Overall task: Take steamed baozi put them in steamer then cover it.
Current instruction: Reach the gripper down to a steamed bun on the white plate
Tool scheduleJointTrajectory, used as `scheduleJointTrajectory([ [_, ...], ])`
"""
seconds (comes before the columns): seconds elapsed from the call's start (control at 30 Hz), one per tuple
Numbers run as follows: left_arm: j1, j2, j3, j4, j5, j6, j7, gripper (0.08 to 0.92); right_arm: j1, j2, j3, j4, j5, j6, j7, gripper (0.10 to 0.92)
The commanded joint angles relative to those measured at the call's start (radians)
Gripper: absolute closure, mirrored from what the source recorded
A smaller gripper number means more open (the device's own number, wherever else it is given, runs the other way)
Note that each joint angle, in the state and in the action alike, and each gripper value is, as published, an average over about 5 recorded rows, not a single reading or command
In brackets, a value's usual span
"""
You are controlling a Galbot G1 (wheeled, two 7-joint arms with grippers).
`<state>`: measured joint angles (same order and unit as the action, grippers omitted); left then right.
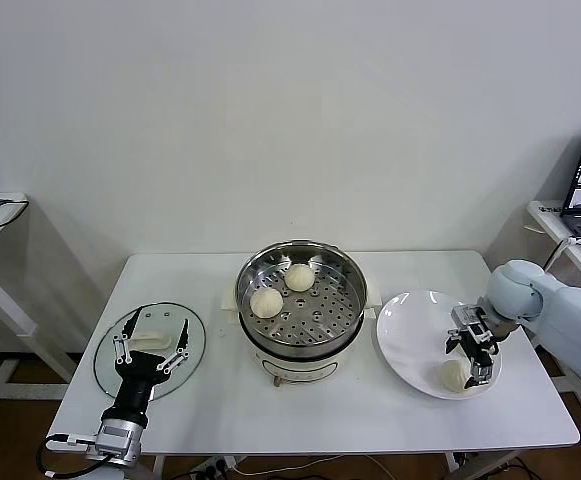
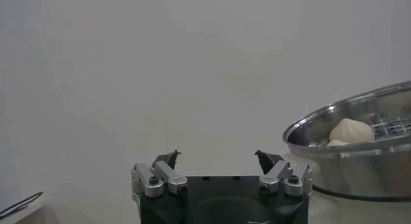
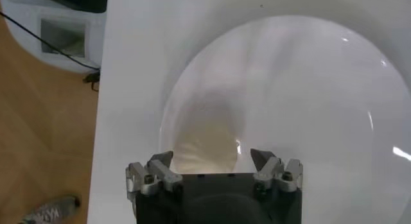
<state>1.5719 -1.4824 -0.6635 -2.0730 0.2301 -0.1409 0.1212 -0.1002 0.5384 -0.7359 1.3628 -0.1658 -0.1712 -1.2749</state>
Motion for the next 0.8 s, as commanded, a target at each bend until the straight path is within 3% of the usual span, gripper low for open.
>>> scheduleJointTrajectory([
  [0.03,0.000,0.000,0.000,0.005,0.001,-0.003,0.002,0.177,-0.035,0.004,0.029,-0.007,-0.028,0.000,0.003,0.203],
  [0.43,-0.001,0.000,0.000,0.011,0.002,-0.006,0.003,0.177,-0.051,0.012,0.046,-0.024,-0.050,0.001,-0.010,0.207],
  [0.8,-0.002,-0.001,-0.002,0.014,0.003,-0.009,0.003,0.177,-0.062,0.024,0.068,-0.035,-0.053,0.004,-0.013,0.400],
])
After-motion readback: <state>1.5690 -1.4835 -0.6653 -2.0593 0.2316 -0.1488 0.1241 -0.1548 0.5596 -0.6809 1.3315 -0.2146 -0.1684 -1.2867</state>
